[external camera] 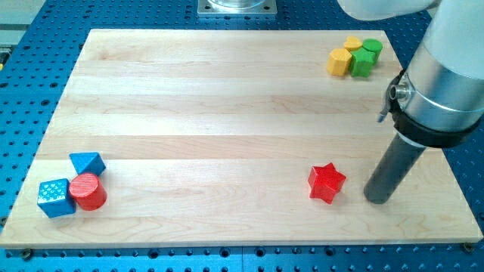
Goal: Push the red star into the triangle and red circle
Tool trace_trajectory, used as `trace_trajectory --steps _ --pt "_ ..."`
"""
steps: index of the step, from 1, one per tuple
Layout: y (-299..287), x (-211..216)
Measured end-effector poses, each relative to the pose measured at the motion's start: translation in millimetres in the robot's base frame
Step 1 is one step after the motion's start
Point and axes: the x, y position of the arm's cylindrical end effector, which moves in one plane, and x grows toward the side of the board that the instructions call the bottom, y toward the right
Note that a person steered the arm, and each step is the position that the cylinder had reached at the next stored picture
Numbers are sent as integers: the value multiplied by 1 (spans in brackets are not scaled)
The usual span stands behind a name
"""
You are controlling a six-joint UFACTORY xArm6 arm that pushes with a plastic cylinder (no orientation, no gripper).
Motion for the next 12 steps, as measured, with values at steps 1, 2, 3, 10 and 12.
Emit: trace_trajectory --steps 1,2,3,10,12 --pt "-39 -9" --pt "-110 -19" --pt "-166 -33" --pt "-279 -70" --pt "-213 -68"
